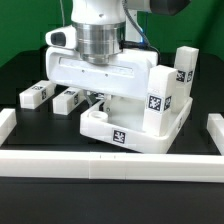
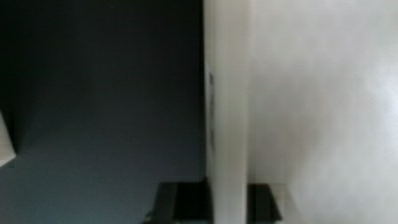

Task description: Assemble desk

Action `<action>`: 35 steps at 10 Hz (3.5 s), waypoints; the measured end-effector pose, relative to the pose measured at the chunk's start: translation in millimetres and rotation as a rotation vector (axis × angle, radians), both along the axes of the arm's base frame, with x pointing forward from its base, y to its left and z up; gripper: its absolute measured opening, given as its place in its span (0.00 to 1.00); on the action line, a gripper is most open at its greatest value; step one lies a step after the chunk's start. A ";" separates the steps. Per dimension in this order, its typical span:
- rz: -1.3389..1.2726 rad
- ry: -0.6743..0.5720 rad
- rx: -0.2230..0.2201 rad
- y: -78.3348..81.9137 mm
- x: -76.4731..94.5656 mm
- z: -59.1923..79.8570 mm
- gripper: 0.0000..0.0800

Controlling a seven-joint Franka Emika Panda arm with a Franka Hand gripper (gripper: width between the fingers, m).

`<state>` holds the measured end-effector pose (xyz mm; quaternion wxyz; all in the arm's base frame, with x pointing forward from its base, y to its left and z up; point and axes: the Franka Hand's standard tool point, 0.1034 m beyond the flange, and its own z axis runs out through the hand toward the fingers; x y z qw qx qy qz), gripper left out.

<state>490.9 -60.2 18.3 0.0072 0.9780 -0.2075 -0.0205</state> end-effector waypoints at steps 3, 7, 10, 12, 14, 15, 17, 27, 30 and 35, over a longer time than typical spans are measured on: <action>0.222 0.004 -0.008 4.1 8.0 -1.2 0.08; 0.505 0.007 -0.028 1.8 25.4 -4.2 0.08; 0.701 0.022 -0.037 -0.5 27.6 -3.3 0.08; 0.833 0.022 -0.050 7.6 42.8 0.1 0.08; 0.979 0.025 -0.067 16.4 57.2 2.1 0.08; 1.026 0.012 -0.088 21.1 61.3 2.7 0.08; 1.186 0.033 -0.093 15.5 61.0 2.8 0.08; 1.820 0.126 -0.134 41.7 90.9 -0.1 0.08; 1.880 0.137 -0.130 59.2 103.7 0.4 0.08; 1.883 0.116 -0.142 92.8 140.3 2.9 0.08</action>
Offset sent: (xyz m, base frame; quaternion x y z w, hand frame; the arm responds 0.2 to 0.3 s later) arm 0.0356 0.0161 -0.0091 0.0167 0.0035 -0.2756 0.9611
